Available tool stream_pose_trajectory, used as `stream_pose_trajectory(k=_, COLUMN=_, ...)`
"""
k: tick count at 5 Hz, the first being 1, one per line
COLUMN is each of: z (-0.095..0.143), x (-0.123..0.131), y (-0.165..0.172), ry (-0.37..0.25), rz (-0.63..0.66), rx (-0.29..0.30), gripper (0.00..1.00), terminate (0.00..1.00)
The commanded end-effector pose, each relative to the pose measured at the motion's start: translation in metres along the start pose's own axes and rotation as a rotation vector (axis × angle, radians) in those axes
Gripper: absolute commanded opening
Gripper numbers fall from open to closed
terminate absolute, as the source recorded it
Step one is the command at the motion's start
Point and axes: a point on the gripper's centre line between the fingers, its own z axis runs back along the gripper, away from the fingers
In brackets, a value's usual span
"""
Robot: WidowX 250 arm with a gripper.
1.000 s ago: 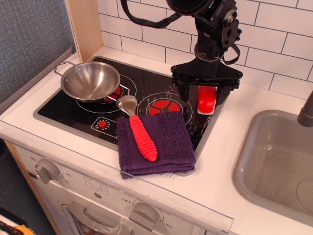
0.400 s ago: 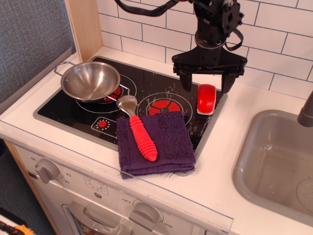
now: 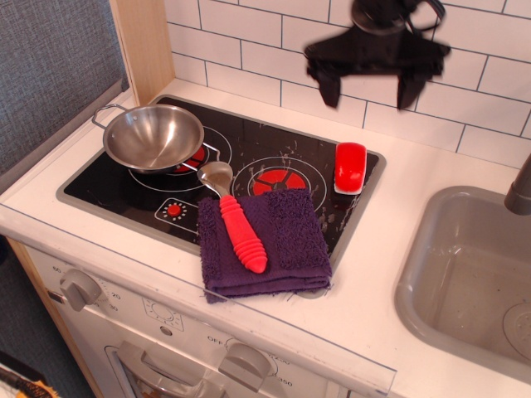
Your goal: Slide the sushi to the top right of the stovetop above the purple rag.
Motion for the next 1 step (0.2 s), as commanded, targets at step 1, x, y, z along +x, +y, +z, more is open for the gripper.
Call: stream_pose_trajectory(k=1, z=0.0195, x=0.0010, y=-0.0022, ry=-0.051, rz=0.013, rx=-0.029, gripper=1.00, terminate=1.00)
